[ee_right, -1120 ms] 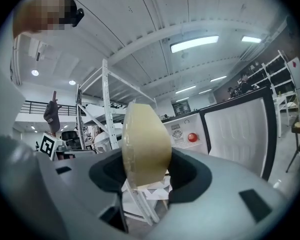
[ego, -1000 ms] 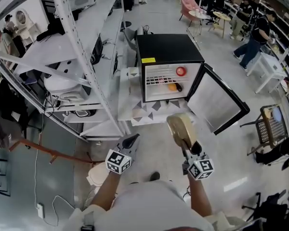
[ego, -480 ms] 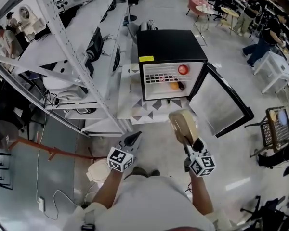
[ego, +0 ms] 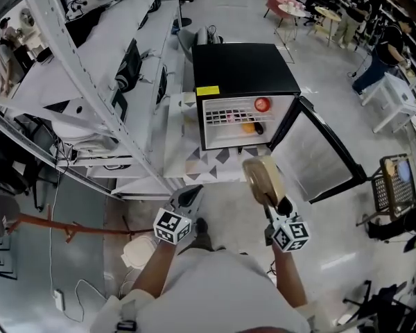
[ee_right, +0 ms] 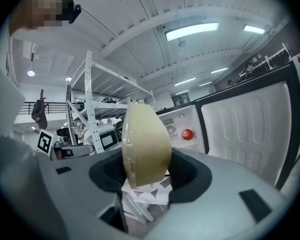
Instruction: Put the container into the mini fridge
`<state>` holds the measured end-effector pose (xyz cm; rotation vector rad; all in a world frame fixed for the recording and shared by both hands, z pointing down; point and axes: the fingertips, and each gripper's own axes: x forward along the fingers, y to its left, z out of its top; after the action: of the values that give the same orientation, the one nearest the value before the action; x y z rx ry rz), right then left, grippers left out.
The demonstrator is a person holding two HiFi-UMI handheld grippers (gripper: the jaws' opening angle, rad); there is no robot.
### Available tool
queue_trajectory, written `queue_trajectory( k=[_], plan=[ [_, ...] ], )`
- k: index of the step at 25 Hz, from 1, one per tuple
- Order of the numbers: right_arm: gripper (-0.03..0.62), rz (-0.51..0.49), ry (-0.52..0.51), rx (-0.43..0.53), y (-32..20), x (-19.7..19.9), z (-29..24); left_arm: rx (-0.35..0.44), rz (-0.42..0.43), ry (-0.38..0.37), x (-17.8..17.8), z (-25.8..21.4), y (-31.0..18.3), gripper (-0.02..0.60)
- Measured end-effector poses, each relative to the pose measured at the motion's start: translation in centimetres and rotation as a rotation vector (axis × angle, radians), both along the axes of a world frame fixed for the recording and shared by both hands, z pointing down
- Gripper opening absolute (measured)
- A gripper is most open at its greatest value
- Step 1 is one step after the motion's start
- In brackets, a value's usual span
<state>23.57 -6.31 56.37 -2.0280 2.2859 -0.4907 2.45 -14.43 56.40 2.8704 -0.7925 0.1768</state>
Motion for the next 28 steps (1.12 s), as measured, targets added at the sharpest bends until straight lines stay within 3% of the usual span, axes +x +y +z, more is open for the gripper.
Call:
queue_trajectory(
  k=[4, 9, 15, 20, 28],
  plan=[
    [0.225, 0.008, -0.001, -0.014, -2.8, 0.4, 0.2, 0.000, 0.024, 0.009, 0.9, -0.1, -3.5, 0.005],
    [0.225, 0.013, -0.156, -0.101, -6.5, 1.1, 2.7, -0.016, 0.052, 0.021, 1.6, 0.4, -7.3, 0.005],
    [0.225, 0.028, -0.193, -0.161, -10.5, 0.6, 4.2, -0.039, 0.074, 0.034, 1.3, 1.4, -11.3, 0.005],
    [0.225, 0.021, -0.326, -0.177, -14.6, -0.1, 5.2, -0.044, 0.100, 0.027, 0.6, 2.0, -14.0, 0.005],
    [0.225, 0.026, -0.369, -0.218, -19.1, -1.5, 7.0, -0.056, 0.119, 0.018, -0.7, 2.9, -16.7, 0.005]
  ],
)
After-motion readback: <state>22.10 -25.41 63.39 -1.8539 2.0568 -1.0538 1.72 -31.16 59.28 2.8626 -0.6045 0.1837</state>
